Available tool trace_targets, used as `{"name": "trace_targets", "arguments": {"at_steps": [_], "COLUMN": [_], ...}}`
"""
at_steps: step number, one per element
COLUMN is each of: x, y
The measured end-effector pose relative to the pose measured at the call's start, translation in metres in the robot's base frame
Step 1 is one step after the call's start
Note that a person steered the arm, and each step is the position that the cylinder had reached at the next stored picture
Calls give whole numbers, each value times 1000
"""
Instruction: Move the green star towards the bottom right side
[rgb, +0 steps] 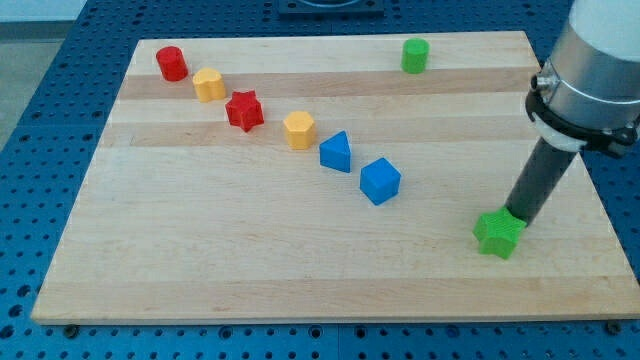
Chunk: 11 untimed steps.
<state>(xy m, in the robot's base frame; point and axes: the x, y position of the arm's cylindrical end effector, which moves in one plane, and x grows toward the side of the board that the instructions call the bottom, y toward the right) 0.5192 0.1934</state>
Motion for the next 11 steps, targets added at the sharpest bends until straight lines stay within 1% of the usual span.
{"name": "trace_targets", "arguments": {"at_steps": [2,3,4,5,6,7,9,10,11], "x": [-1,8,3,-7,8,25,41,25,-27], "y": [-45,-47,-52,-83,-107,-96,-46,-44,-22]}}
